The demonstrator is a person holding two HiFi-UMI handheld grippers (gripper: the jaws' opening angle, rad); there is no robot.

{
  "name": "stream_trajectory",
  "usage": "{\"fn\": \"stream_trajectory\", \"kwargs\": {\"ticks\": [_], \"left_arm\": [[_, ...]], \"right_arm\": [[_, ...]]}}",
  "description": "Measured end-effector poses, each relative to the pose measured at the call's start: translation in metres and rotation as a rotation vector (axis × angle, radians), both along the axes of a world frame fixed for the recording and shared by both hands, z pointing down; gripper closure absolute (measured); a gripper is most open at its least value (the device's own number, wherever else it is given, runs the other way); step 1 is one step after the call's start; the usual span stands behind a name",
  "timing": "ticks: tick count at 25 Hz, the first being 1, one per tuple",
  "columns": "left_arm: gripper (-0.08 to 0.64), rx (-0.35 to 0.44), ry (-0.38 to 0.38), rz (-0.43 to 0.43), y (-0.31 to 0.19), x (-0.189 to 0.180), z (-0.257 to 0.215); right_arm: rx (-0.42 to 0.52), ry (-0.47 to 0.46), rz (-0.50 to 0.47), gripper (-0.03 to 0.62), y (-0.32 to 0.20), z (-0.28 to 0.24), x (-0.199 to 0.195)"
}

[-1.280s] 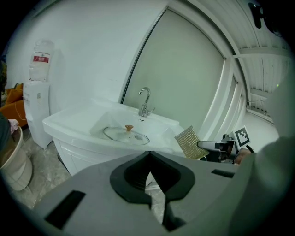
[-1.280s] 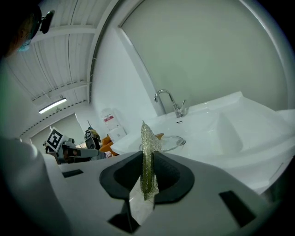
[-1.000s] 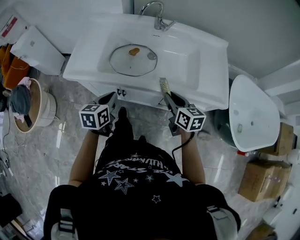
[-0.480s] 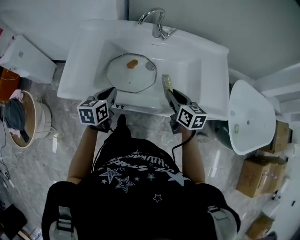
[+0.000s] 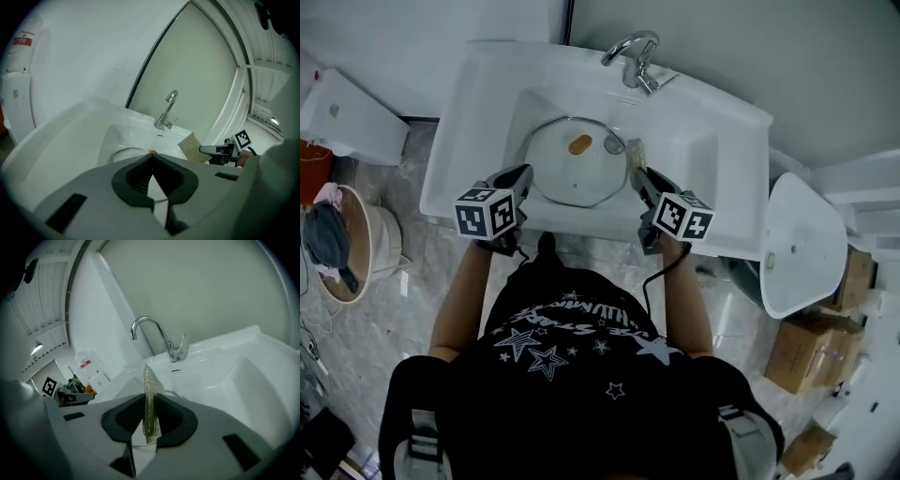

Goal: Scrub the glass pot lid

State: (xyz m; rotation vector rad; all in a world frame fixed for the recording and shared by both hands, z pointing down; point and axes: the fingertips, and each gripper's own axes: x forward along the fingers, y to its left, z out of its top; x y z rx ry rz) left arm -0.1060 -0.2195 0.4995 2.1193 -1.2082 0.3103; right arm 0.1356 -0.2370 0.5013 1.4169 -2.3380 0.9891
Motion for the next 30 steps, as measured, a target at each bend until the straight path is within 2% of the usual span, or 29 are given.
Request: {"fn": "stream_trajectory", "kwargs": {"ticks": [7, 16, 24, 30], "left_arm": [[0.552, -0.030, 0.023, -0.010, -0.038, -0.035, 0.011], [0.552, -0.058, 0.044, -0.004, -0.073, -0.070, 0.026], [0.552, -0.077, 0.071, 0.000, -0.090, -0.082, 0.035], [0.552, -0.088, 0.082, 0.006, -0.097, -0.089, 0.041]], "right_arm": [[-0.094, 0.046, 0.001, 0.518, -0.052, 0.032, -0.029], [-0.180, 0.226, -0.011, 0.518, -0.105, 0.076, -0.051], [-0.281, 0.395, -0.141, 0.518, -0.131, 0.111, -0.071], [-0.303, 0.381, -0.235, 0.518, -0.141, 0.115, -0.105]]}}
